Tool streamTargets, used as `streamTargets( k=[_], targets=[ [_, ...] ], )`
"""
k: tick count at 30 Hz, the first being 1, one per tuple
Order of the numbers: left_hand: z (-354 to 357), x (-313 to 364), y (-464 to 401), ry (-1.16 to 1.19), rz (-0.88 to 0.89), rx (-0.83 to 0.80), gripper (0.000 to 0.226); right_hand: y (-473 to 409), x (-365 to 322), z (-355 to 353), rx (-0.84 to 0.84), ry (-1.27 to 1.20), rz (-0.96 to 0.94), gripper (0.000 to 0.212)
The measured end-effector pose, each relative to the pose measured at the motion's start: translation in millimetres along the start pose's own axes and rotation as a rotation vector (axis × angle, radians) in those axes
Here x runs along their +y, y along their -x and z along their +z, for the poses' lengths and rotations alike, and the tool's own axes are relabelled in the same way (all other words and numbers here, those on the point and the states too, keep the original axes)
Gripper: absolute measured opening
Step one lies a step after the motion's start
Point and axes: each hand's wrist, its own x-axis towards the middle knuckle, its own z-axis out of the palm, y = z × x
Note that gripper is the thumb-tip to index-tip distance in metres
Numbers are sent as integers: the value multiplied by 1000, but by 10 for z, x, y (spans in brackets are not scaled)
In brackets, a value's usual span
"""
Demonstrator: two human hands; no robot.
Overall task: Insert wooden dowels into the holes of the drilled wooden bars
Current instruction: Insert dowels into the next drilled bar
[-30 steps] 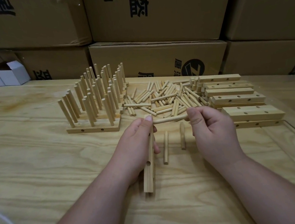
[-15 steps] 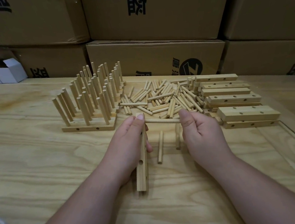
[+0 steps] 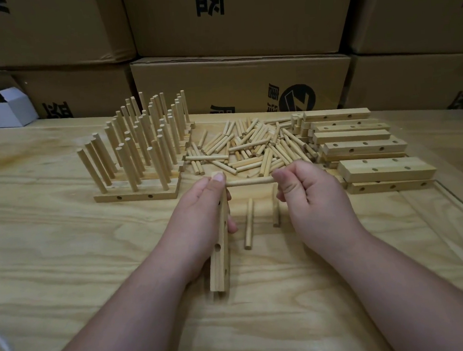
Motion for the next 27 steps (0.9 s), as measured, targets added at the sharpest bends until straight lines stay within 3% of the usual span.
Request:
streamTargets(
  k=[5,12,18,27],
  targets=[
    [-17,3,-31,29,-26,7,51,-26,-3,15,-26,68,-50,26],
    [-1,-26,-34,-38,27,105,47,19,-81,87,-76,106,-71,48],
    [-12,2,-3,-135,-6,4,42,-3,-41,30,20,87,-62,46],
    [13,24,29,-211,4,-15,47,1,-4,35,-11,59,11,47]
  ],
)
